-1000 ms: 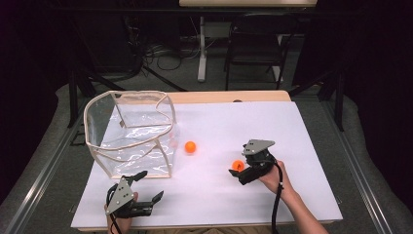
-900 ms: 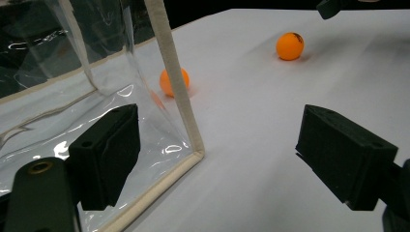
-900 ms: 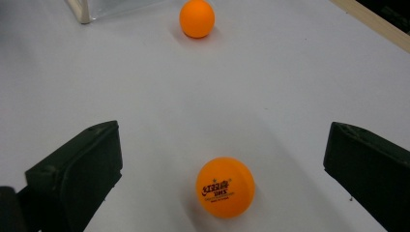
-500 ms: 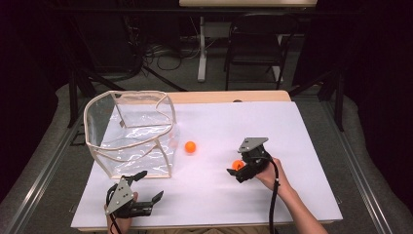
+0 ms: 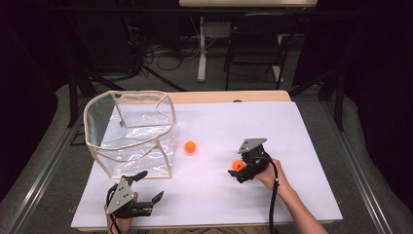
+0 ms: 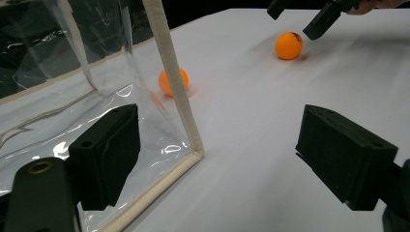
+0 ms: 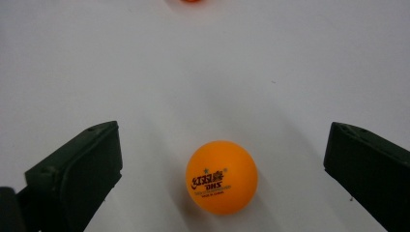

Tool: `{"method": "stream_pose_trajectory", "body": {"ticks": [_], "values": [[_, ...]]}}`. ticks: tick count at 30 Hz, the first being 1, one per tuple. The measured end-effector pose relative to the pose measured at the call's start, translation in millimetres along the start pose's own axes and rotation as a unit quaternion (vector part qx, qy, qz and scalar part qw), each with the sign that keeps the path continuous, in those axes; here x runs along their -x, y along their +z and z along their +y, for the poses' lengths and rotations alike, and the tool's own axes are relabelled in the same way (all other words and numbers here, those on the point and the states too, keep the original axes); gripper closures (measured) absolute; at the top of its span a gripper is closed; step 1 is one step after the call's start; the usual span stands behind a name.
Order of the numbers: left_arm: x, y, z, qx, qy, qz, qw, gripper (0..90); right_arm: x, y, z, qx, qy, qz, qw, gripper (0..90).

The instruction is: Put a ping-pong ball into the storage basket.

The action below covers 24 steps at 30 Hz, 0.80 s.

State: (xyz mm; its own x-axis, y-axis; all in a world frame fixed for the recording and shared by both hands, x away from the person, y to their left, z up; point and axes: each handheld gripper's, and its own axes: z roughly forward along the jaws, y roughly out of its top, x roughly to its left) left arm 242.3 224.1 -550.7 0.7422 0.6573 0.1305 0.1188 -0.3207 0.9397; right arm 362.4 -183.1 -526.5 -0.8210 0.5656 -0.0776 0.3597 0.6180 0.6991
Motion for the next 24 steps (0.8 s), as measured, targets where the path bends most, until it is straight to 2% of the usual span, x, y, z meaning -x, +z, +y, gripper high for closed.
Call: {"method": "stream_pose_trajectory", "body": {"ticks": [8, 13, 24], "values": [[0.7, 0.1, 0.3, -0.001, 0.002, 0.000, 1.0000, 15.7, 0.9, 7.9, -5.3, -0.019, 0.001, 0.004, 0.9998, 0.4], [0.8, 0.1, 0.4, -0.002, 0.004, -0.001, 1.0000, 15.7, 0.5, 9.6, -8.1, -0.031, -0.002, 0.003, 0.9995, 14.0], [1.1, 0.3, 0.4, -0.003, 0.005, -0.002, 1.0000, 15.7, -1.3, 7.8, -12.0, -0.049, -0.012, -0.010, 0.9987, 33.5]]}}
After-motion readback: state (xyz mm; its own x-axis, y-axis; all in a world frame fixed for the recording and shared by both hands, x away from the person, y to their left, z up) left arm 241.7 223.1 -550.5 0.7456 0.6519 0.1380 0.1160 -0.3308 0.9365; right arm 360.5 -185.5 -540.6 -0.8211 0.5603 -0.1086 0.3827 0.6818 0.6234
